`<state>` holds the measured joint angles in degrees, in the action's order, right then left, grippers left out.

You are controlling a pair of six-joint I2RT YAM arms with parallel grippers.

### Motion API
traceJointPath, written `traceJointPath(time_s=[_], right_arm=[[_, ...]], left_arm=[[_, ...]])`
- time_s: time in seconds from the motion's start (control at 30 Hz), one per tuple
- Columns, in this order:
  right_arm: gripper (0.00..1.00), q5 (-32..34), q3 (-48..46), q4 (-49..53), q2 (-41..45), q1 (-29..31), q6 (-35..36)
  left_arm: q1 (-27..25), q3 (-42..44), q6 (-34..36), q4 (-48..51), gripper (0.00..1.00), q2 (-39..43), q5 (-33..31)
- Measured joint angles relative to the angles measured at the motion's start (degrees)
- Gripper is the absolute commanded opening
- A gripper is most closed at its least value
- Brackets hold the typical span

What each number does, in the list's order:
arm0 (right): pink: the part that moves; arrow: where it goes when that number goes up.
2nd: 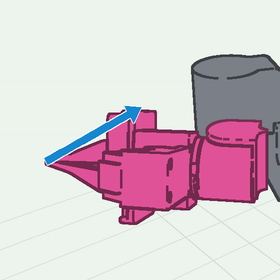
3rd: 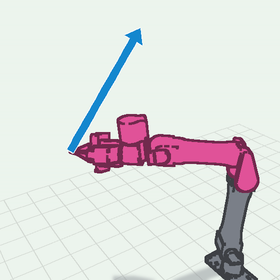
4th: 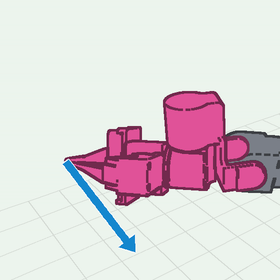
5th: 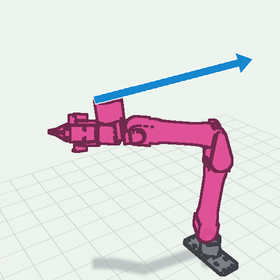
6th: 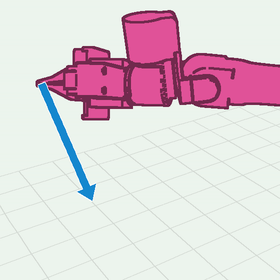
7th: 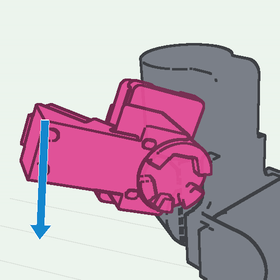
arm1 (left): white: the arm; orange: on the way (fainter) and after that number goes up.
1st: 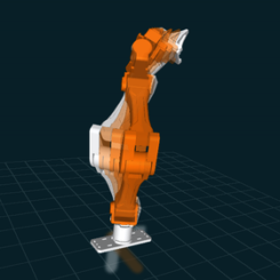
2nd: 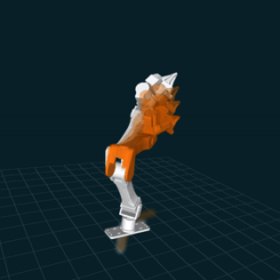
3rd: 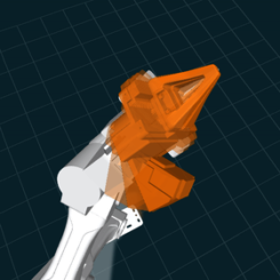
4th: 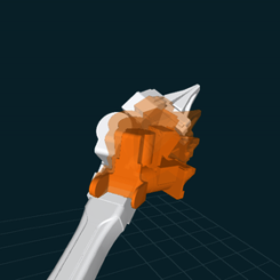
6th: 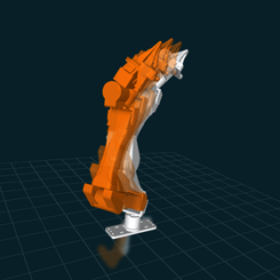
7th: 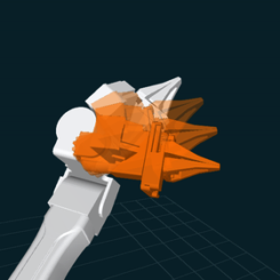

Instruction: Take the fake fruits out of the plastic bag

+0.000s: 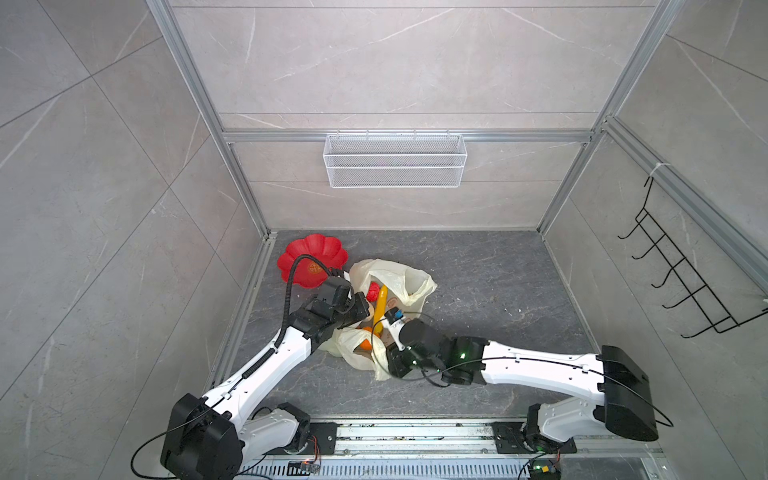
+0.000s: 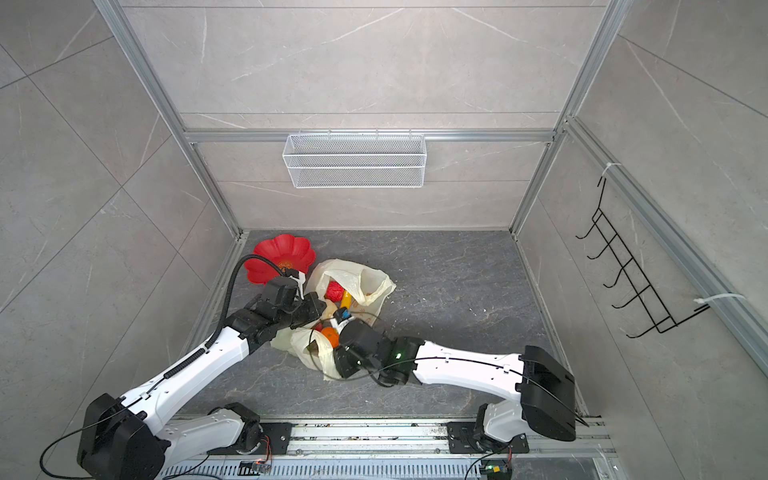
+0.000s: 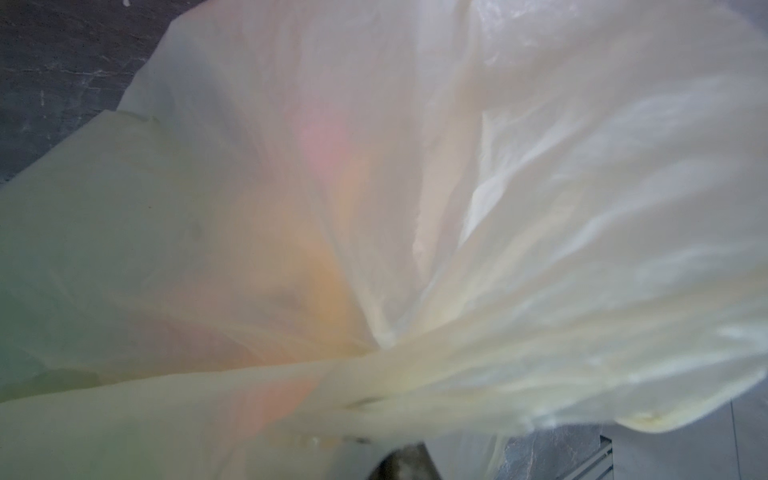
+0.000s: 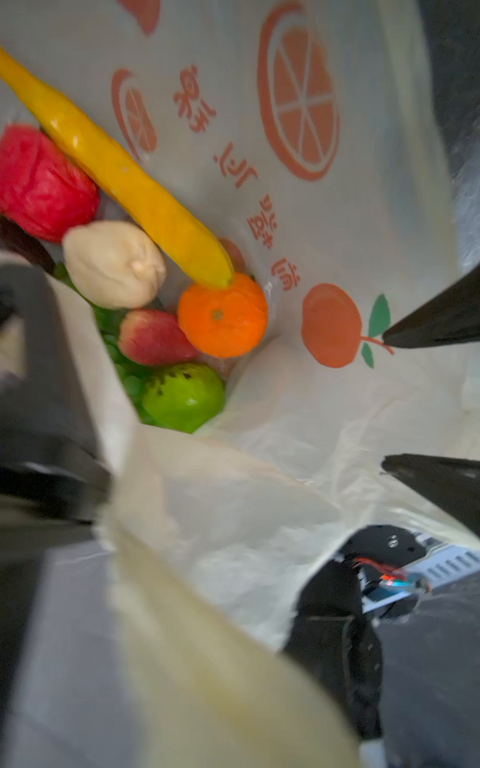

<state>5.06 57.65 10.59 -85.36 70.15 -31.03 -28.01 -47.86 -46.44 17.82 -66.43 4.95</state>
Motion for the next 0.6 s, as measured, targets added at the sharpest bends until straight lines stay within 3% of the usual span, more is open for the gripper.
traceJointPath(time_s=[0.27, 0.6], right_arm=[[0.38, 9.55, -2.21, -0.59, -11.15, 1.4, 1.4], [0.38, 12.72, -7.61, -4.61, -11.69, -7.17, 0.98]], left_arm=[[5.86, 3.65, -5.9, -4.59, 0.0, 3.41, 4.52], [10.58, 9.6, -9.79, -6.27, 0.0, 16.65, 10.8]])
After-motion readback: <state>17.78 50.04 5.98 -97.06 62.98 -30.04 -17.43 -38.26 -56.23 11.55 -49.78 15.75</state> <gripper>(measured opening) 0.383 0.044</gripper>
